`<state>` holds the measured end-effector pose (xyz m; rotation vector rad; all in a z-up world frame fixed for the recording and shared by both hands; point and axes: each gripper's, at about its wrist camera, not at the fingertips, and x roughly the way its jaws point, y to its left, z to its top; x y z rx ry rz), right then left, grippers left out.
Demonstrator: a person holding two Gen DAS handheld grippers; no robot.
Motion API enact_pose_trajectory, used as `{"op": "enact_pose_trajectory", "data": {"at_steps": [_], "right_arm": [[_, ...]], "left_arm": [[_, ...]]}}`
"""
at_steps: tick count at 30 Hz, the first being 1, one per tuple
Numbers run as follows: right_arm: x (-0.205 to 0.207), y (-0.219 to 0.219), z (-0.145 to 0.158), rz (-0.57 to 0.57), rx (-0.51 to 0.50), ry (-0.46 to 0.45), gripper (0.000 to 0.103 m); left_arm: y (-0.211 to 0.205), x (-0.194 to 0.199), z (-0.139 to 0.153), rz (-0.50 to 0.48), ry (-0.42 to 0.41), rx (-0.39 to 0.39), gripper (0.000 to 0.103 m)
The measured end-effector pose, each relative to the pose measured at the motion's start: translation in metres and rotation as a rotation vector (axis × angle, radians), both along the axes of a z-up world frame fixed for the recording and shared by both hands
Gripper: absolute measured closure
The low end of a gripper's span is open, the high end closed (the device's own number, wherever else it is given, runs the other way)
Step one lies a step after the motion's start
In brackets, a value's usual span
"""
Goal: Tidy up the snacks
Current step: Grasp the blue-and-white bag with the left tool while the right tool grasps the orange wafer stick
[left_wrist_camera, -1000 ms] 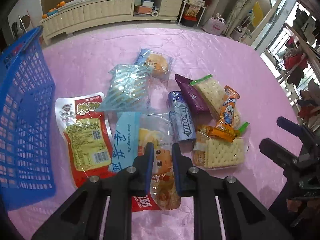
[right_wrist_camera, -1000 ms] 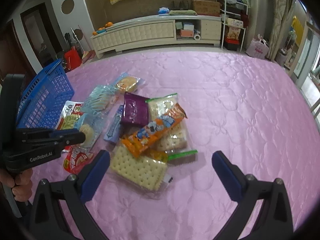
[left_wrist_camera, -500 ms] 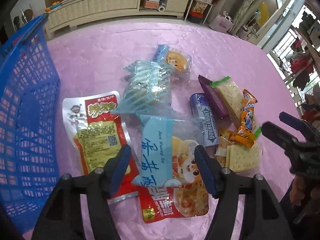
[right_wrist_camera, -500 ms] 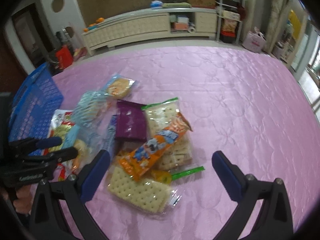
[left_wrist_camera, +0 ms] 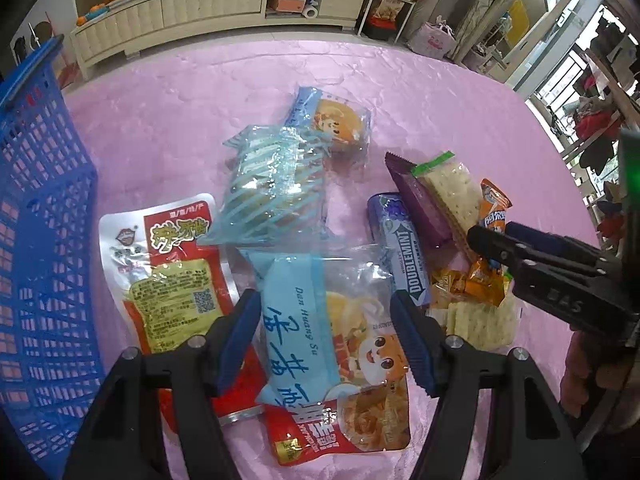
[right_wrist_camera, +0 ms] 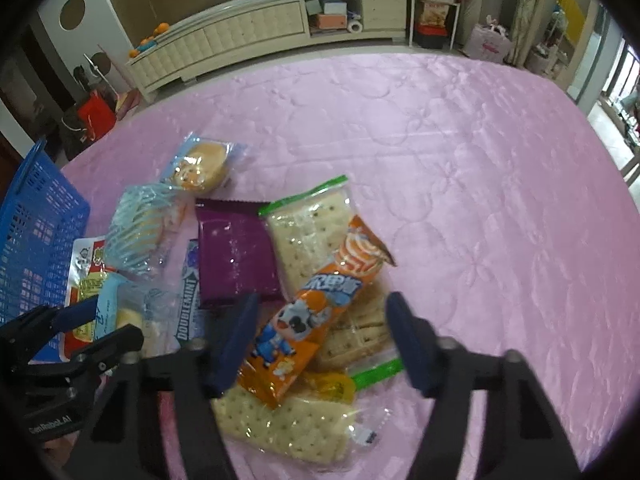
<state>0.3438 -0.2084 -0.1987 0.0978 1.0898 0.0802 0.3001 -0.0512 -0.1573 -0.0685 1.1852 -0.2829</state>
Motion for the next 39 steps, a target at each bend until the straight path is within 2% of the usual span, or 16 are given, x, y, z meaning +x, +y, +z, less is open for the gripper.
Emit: {"op": "enact_pose_trajectory", "data": {"at_steps": [2,3,5,7,10,13,16,20,27,33,39], "right_arm": [[0.002,0.001,-0.005,0.004,-0.004,0.014,0.055],[0.001,0.003,-0.004,0.01,-0.028,-0.007,0.06],[-0.001,0.005,-0.003,0.031,-0.026,-0.018,0.067],[-0.005,0.004,-0.002,0.046,0.003,-0.028,0.075],[-0.013,0.004,0.002,0.071,0.023,-0.049,0.076],[-0.021,0.005,0.009,0.094,0.037,-0.07,0.076],[-0.027,0.004,0.011,0.11,0.073,-0.074,0.076],[-0.039,0.001,0.016,0.119,0.117,-0.078,0.076],[-0.058,0.002,0.034,0.141,0.123,-0.112,0.076],[-0.081,0.006,0.067,0.171,0.122,-0.178,0.076],[-0.104,0.024,0.107,0.221,0.121,-0.245,0.076]], "left_arm": [[0.0,0.0,0.0,0.0,0.007,0.002,0.038],[0.002,0.0,-0.001,0.007,0.019,-0.006,0.039],[0.004,0.0,-0.001,0.016,0.03,-0.031,0.046],[0.002,-0.002,0.001,0.016,0.018,-0.018,0.056],[0.0,-0.007,0.006,0.016,-0.007,0.002,0.07],[0.005,-0.013,0.014,0.025,-0.018,-0.029,0.081],[0.005,-0.018,0.018,0.031,-0.03,-0.042,0.085],[0.001,-0.027,0.024,0.043,-0.042,-0.07,0.088],[-0.017,-0.047,0.049,0.018,-0.104,-0.075,0.09],[-0.022,-0.07,0.086,0.008,-0.179,-0.059,0.09],[-0.001,-0.1,0.125,0.027,-0.27,-0.063,0.09]]}}
